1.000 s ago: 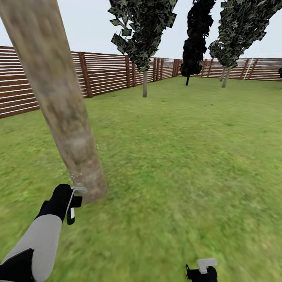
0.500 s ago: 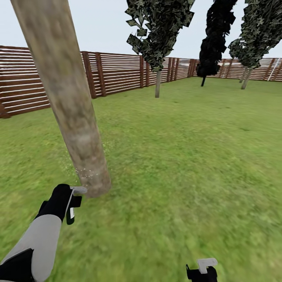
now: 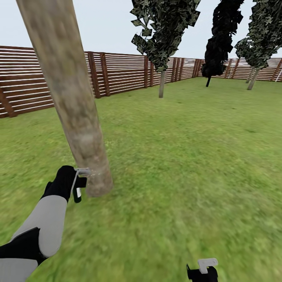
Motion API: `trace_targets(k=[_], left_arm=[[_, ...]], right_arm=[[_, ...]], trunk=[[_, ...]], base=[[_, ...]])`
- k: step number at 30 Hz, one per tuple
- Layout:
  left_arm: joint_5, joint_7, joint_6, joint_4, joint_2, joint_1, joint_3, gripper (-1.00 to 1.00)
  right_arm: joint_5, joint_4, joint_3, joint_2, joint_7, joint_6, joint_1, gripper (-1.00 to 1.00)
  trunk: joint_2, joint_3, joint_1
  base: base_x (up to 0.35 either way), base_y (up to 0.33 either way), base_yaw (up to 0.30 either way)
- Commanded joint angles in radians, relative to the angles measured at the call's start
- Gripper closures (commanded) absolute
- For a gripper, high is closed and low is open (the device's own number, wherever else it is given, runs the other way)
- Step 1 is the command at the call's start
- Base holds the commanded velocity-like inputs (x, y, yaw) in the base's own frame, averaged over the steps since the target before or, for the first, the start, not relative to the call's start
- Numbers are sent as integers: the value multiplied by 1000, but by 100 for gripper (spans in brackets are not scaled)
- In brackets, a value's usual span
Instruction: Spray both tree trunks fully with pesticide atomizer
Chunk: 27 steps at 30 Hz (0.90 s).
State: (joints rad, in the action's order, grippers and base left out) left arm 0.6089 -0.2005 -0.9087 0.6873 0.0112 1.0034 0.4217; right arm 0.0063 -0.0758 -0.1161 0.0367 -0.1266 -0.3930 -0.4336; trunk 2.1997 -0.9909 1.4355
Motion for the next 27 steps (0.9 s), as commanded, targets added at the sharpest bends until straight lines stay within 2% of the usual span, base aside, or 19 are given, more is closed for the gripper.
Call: trace_targets(k=[1, 9, 18, 27], left_arm=[[11, -10, -2, 1, -1, 1, 3, 100], [11, -8, -2, 1, 7, -2, 9, 100], [12, -8, -2, 1, 9, -6, 12, 100], [12, -8, -1, 1, 9, -8, 12, 100]], right_arm=[[1, 1, -8, 0, -7, -1, -1, -100], [1, 1, -8, -1, -7, -1, -1, -100], [1, 1, -8, -1, -7, -1, -1, -100], [0, 1, -8, -1, -7, -1, -1, -100]], trunk=[[0, -1, 0], [0, -1, 0], [0, -1, 0], [0, -1, 0]], base=[[206, -193, 0], [41, -261, 9], [160, -229, 246], [17, -268, 10]])
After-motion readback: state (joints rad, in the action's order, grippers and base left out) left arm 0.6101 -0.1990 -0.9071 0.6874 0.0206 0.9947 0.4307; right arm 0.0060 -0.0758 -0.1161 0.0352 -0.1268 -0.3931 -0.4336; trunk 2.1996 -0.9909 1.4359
